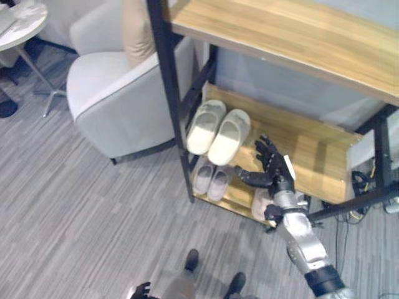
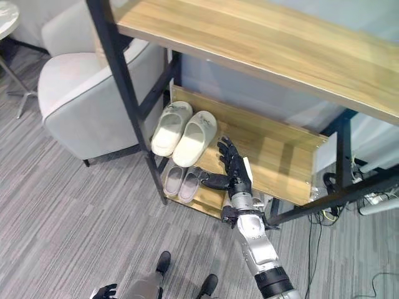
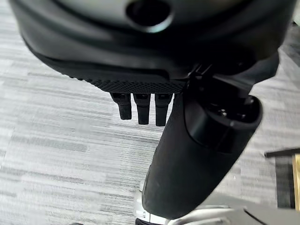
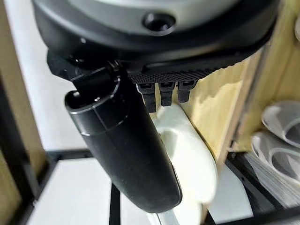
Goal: Arrange the slippers neatly on the shoe rack.
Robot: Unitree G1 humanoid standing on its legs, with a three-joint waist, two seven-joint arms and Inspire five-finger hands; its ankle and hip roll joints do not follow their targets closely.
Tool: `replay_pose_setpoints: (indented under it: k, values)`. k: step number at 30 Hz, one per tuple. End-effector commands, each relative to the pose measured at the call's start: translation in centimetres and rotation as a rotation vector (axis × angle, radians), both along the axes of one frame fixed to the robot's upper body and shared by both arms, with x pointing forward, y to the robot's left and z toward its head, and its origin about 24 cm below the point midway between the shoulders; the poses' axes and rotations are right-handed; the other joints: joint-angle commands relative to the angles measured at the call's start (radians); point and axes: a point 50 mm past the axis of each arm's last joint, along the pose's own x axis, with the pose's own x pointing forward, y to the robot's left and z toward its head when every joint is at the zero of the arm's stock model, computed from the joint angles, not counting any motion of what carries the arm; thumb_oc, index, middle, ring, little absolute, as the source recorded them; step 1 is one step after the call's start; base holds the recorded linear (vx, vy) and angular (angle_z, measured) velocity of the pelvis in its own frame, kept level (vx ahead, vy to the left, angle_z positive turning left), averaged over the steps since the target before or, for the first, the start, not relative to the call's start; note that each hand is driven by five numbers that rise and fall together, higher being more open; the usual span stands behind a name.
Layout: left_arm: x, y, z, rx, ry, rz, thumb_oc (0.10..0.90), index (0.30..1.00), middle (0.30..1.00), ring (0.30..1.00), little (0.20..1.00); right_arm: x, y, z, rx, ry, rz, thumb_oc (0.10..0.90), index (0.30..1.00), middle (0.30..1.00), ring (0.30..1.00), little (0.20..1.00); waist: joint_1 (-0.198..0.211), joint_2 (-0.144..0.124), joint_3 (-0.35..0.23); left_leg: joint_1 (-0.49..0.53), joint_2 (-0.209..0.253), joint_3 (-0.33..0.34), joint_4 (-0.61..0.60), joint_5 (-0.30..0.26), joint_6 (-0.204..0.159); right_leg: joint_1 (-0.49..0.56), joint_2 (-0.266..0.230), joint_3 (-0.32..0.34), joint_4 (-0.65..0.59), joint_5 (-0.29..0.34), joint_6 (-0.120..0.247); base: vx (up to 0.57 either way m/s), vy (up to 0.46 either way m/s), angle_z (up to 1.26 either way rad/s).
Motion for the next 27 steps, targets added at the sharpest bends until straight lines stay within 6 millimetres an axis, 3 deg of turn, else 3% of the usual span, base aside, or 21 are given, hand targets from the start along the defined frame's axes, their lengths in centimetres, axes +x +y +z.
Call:
replay_pose_setpoints:
  k: [1,9,11,13,15,16,18,19,22,27]
  values:
    - [-0.5,-1.9,-0.6,-0.063,0.029,-0.048,0.8,0.9,0.9,0.9,0.9,-1.6,-1.1,3.9,-0.029,-0.215,0.076,0.8,0.9,0.9,0.9,0.9,-0.038,0.019,-0.096,0.054,0.042,0.078,-0.025,-0.084,-0.038,-0.014,-0.067,0.033,0.021,-0.017,0.094,-0.01,-0.011,-0.18]
    - [-0.5,-2.5,-0.7,-0.105,0.027,-0.082,0.8,0.9,0.9,0.9,0.9,-4.7,-4.1,1.1,-0.187,-0.063,0.111,0.8,0.9,0.9,0.9,0.9,-0.097,0.045,-0.117,0.078,0.044,0.111,-0.025,-0.084,-0.042,-0.005,-0.061,0.065,0.021,-0.021,0.094,-0.01,-0.024,-0.15]
    - [-0.4,-2.8,-0.7,-0.127,0.026,-0.105,0.8,0.9,0.9,0.9,0.9,-5.9,-5.7,-1.4,-0.353,0.076,0.112,0.8,0.9,0.9,0.9,0.9,-0.116,0.057,-0.121,0.092,0.045,0.125,-0.025,-0.086,-0.04,-0.002,-0.06,0.079,0.027,-0.025,0.094,-0.01,-0.033,-0.19]
    - [-0.5,-3.0,-0.7,-0.135,0.029,-0.113,0.8,0.9,0.9,0.9,0.9,-6.3,-6.2,-2.2,-0.402,0.121,0.111,0.8,0.9,0.9,0.9,0.9,-0.122,0.064,-0.122,0.098,0.046,0.131,-0.025,-0.087,-0.04,0.0,-0.059,0.083,0.029,-0.026,0.094,0.0,-0.015,-0.25]
    - [-0.7,-3.5,-0.9,-0.155,0.038,-0.127,0.8,0.9,0.9,0.9,0.9,-7.7,-8.5,-6.7,-0.495,0.349,0.049,0.8,0.9,0.9,0.9,0.9,-0.144,0.083,-0.124,0.118,0.047,0.154,-0.025,-0.091,-0.035,0.002,-0.057,0.101,0.033,-0.03,0.094,-0.02,-0.026,-0.25]
    - [-0.7,-3.5,-0.9,-0.155,0.037,-0.127,0.8,0.9,0.9,0.9,0.9,-7.7,-8.5,-6.8,-0.496,0.348,0.049,0.8,0.9,0.9,0.9,0.9,-0.143,0.083,-0.123,0.119,0.047,0.156,-0.025,-0.091,-0.035,0.002,-0.057,0.102,0.033,-0.03,0.094,-0.01,-0.02,-0.27]
    - [-0.6,-3.8,-0.9,-0.158,0.038,-0.152,0.8,0.9,0.9,0.9,0.9,-8.4,-9.6,-9.2,-0.552,0.463,0.004,0.8,0.9,0.9,0.9,0.9,-0.153,0.093,-0.122,0.128,0.05,0.169,-0.025,-0.091,-0.034,0.005,-0.054,0.115,0.035,-0.035,0.093,-0.02,-0.028,-0.31]
    - [-0.6,-3.7,-0.9,-0.158,0.037,-0.151,0.8,0.9,0.9,0.9,0.9,-8.3,-9.6,-9.2,-0.552,0.462,0.004,0.8,0.9,0.9,0.9,0.9,-0.153,0.093,-0.121,0.129,0.051,0.17,-0.025,-0.092,-0.034,0.005,-0.054,0.117,0.035,-0.035,0.092,-0.01,-0.028,-0.26]
    - [-0.5,-4.0,-0.8,-0.159,0.038,-0.189,0.8,0.9,0.9,0.9,0.9,-9.1,-10.9,-11.5,-0.654,0.582,-0.031,0.8,0.9,0.9,0.9,0.9,-0.157,0.101,-0.123,0.135,0.055,0.177,-0.025,-0.091,-0.033,0.011,-0.051,0.124,0.033,-0.039,0.09,0.0,-0.037,-0.18]
    - [-0.2,-3.9,-0.8,-0.14,0.037,-0.219,0.8,0.9,0.9,0.9,0.9,-10.6,-11.7,-15.2,-0.676,0.768,-0.113,0.8,0.9,0.9,0.9,0.9,-0.158,0.109,-0.126,0.144,0.058,0.176,-0.025,-0.091,-0.033,0.025,-0.042,0.134,0.026,-0.045,0.085,0.0,-0.047,-0.05]
